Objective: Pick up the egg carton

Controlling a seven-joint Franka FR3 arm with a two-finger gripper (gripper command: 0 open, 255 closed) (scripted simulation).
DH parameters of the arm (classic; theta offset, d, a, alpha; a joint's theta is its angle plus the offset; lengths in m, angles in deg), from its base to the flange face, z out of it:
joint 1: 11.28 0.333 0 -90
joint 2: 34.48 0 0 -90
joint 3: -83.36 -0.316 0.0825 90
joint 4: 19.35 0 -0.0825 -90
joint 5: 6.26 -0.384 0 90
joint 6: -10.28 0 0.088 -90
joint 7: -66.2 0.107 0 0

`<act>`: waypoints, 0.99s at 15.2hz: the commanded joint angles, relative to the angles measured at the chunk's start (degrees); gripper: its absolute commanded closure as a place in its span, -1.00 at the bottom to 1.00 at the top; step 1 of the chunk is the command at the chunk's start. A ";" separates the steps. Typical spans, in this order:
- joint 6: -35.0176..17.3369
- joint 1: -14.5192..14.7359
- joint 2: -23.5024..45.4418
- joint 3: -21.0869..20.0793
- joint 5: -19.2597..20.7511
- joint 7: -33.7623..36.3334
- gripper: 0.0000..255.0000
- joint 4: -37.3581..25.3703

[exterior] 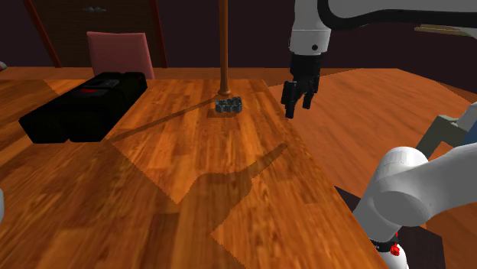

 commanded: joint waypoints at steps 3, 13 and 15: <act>-1.80 -0.67 4.63 0.39 -0.61 0.79 -1.00 -2.70; -6.61 -3.12 27.36 2.97 -4.10 4.16 -1.00 -19.92; -6.75 -3.55 31.88 3.56 -4.98 4.72 -1.00 -24.15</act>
